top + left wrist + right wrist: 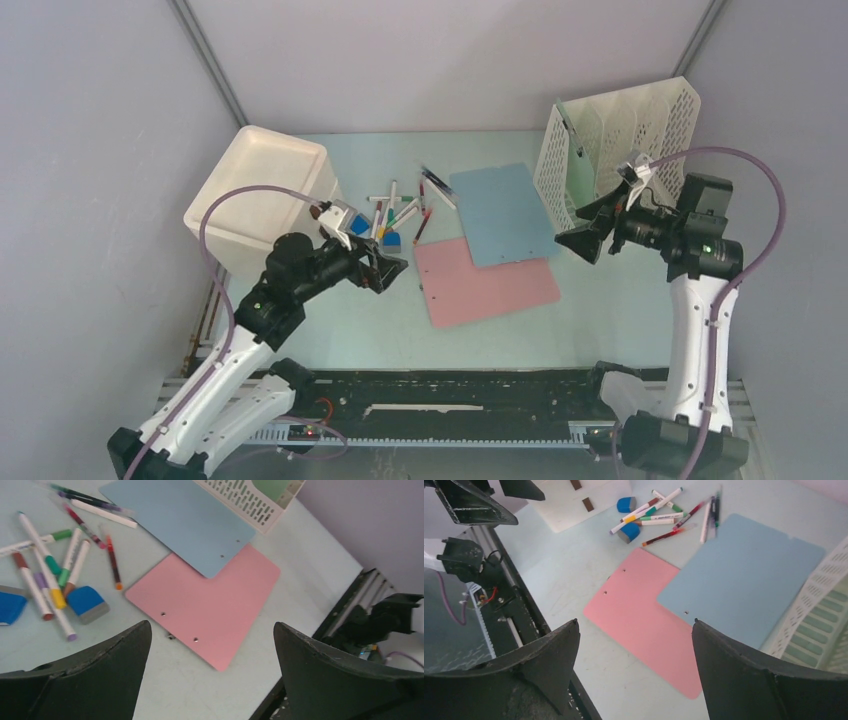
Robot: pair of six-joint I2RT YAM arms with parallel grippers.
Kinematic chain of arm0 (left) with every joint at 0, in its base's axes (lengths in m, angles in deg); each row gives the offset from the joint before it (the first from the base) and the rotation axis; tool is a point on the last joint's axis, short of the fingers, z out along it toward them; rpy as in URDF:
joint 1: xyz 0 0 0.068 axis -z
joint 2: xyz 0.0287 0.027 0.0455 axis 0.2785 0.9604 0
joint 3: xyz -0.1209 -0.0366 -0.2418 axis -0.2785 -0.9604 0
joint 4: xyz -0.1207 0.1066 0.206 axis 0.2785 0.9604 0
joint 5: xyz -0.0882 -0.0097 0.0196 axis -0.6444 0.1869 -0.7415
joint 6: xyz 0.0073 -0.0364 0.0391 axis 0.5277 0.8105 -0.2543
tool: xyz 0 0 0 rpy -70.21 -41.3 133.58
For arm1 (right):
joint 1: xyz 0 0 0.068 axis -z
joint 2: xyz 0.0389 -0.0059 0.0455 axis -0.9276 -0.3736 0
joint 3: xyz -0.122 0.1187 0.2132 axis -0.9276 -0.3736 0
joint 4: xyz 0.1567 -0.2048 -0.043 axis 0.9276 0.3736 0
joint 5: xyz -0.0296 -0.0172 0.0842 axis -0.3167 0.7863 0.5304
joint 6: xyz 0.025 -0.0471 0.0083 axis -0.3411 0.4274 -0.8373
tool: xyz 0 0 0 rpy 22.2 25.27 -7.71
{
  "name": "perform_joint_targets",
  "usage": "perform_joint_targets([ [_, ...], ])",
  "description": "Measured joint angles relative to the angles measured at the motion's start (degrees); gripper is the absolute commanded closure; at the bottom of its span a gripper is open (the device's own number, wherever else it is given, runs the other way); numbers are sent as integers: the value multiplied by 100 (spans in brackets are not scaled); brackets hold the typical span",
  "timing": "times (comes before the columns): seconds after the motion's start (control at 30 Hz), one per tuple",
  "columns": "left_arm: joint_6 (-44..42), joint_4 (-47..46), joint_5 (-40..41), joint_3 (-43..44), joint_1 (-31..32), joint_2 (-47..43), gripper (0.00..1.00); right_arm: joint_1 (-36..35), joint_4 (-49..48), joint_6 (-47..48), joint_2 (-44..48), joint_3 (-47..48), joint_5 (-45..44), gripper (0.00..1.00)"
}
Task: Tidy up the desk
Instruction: Place the folder in the storage box, then pick up the folder from the center of the board.
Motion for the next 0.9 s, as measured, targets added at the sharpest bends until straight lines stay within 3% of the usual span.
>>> perform_joint_targets([
  [0.23, 1488, -1287, -72, -811, 11, 339, 1, -221, -313, 52, -422, -564, 444, 10],
  [0.5, 2815, -2162, 909, -1416, 468, 1193, 1, -1097, -667, 9, -680, -835, 474, 10],
  [0.67, 3248, -2857, 1392, -1412, 529, 2028, 1, -1718, -815, 15, -922, -907, 243, 11],
  [0.9, 3633, -3407, 1530, -1143, 529, 3220, 4, -2944, -1126, 330, -1169, -1283, -793, 12],
])
